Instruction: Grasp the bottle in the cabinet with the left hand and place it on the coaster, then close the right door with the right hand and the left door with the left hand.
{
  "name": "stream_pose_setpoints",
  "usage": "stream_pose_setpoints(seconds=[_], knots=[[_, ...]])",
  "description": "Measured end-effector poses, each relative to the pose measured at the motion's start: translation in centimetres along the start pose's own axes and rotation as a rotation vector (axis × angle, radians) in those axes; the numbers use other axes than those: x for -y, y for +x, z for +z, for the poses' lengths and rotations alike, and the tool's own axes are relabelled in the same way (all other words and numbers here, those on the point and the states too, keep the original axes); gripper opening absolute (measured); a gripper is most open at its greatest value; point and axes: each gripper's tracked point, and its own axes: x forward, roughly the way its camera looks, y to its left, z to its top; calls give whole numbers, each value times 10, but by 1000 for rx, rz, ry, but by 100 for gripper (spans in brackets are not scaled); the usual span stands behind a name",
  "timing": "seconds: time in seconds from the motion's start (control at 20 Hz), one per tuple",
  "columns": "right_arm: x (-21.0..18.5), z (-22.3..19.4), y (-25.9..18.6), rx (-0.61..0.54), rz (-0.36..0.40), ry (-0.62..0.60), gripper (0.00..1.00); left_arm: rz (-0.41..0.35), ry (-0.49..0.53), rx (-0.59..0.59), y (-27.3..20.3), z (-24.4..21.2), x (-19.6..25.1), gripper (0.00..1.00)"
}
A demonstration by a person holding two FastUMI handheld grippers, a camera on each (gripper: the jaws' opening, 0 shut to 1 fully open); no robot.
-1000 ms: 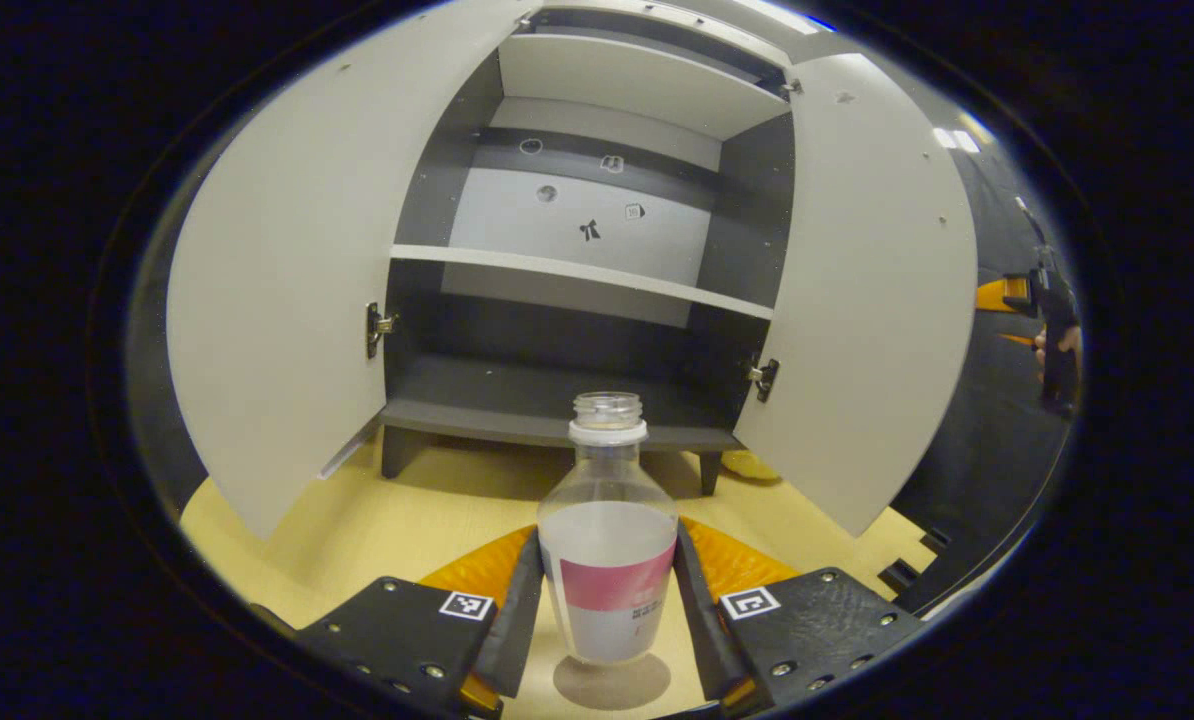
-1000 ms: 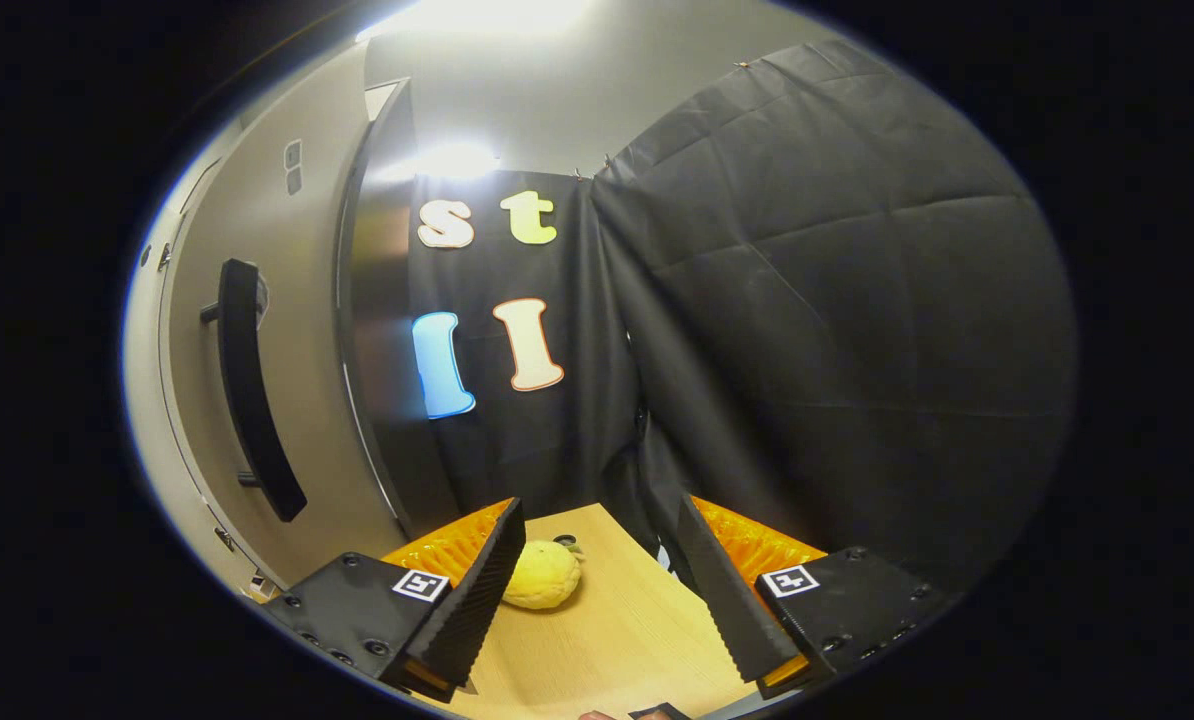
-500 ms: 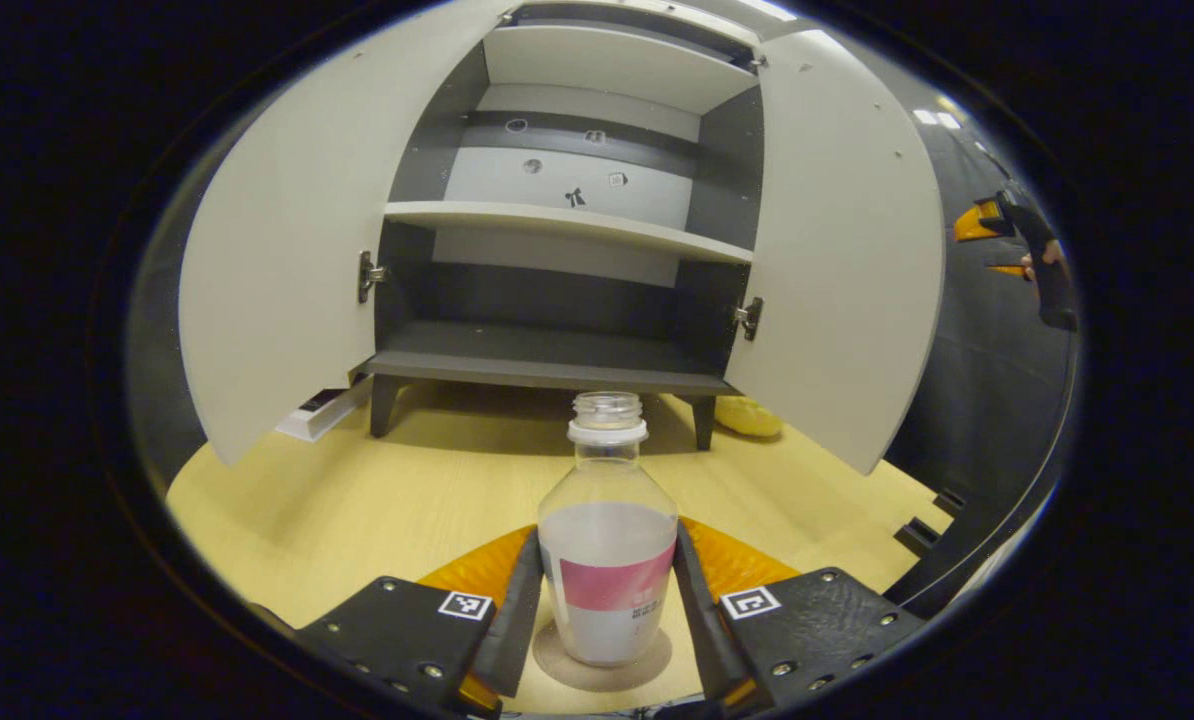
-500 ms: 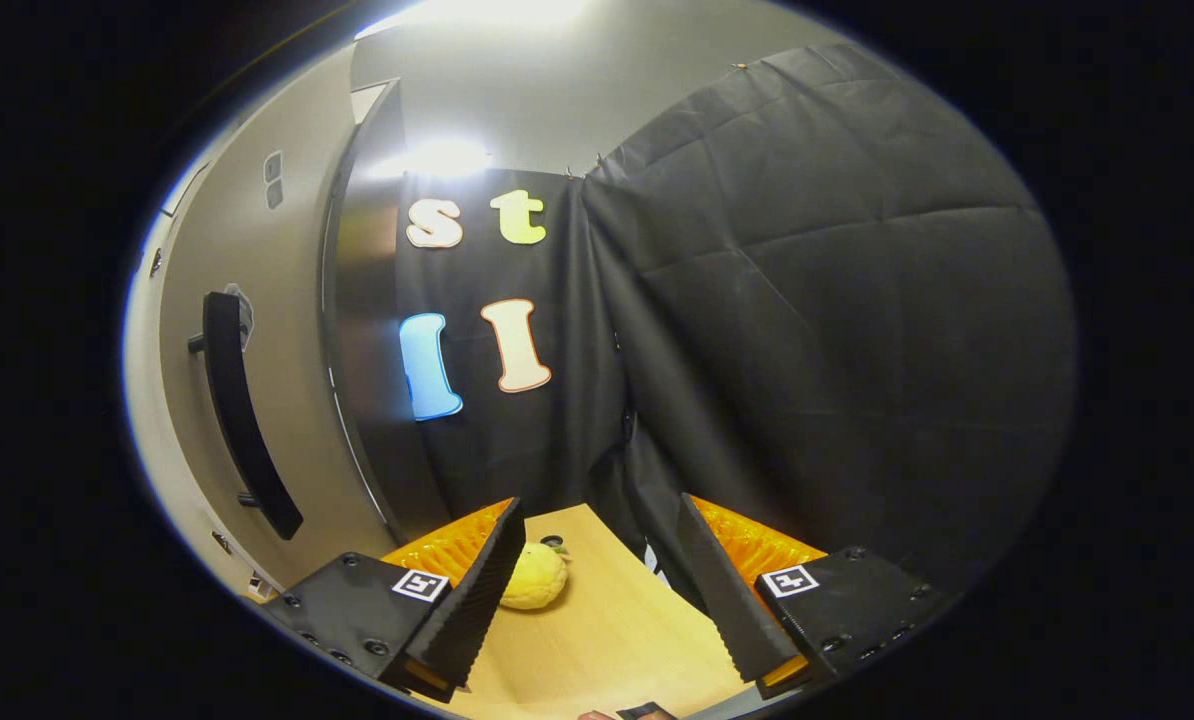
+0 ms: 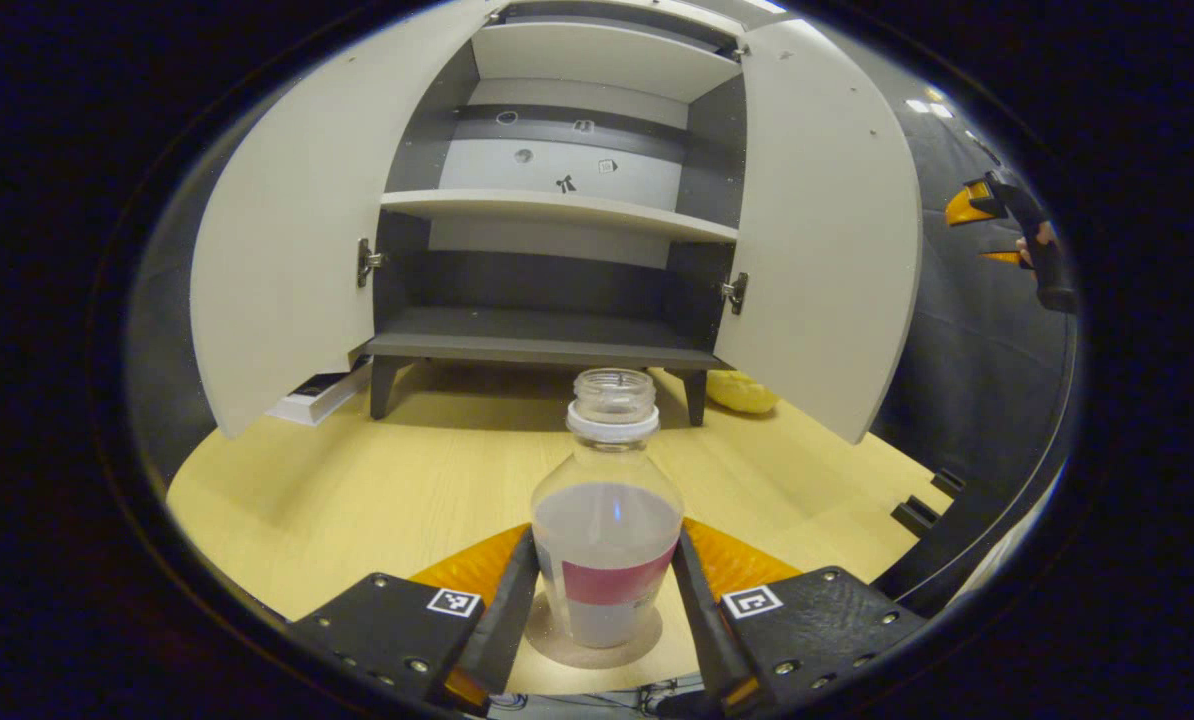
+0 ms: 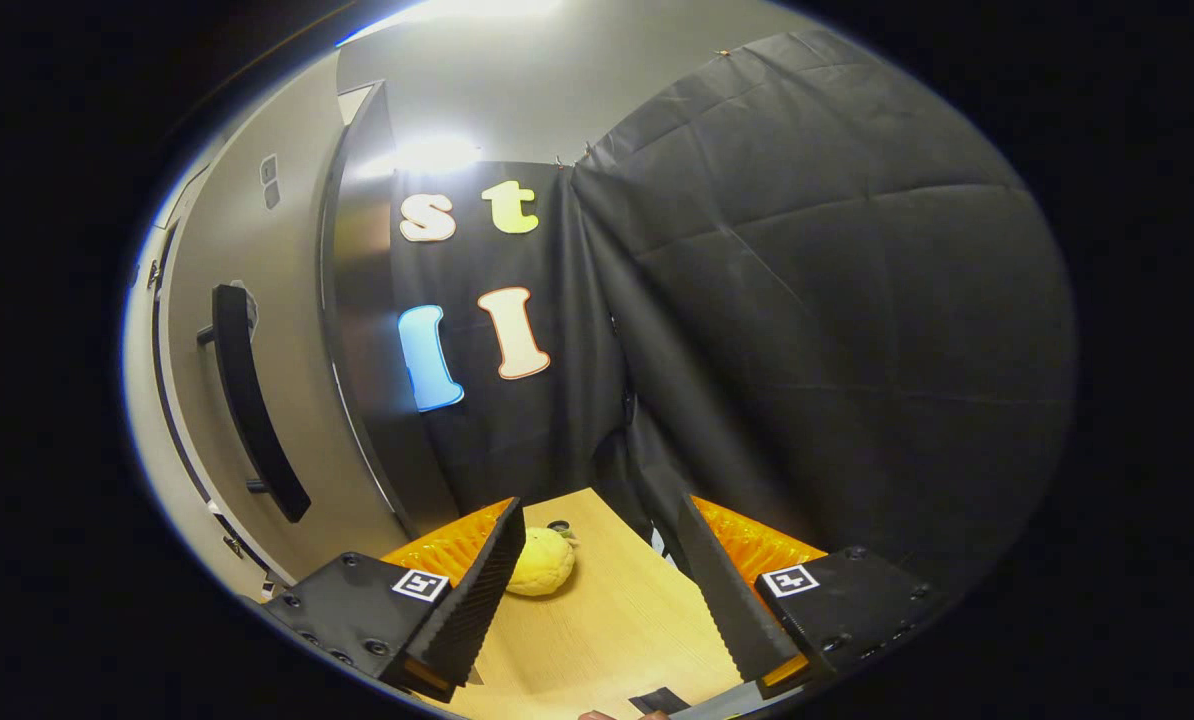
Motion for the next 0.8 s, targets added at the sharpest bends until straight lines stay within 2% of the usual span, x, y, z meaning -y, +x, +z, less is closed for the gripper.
stream_pose_setpoints(seconds=[0.05,0.15,0.25,0.3,0.35,0.45,0.5,0.65,0.7,0.8], knots=[[1,-1,-1,0,-2,-1,92,0,2,-7,0,-3,1,73],[3,-2,-3,1,-6,-2,92,0,20,-5,-12,-4,6,96],[3,-5,-6,-2,-9,3,92,-19,22,-9,-15,1,10,97],[3,-5,-7,-2,-9,6,92,-28,21,-13,-19,3,12,92],[3,-6,-7,-2,-9,7,98,-32,26,-18,-23,6,13,97],[2,-8,-7,0,-7,9,98,-26,52,-10,-41,15,17,87],[1,-7,-7,3,-5,12,98,-25,64,-1,-52,21,19,92],[-3,-9,-7,9,4,14,98,-15,76,38,-84,50,19,92],[-5,-10,-7,9,11,14,92,-13,72,58,-96,61,19,92],[-13,-9,-9,10,32,13,92,10,74,105,-118,91,18,92]])
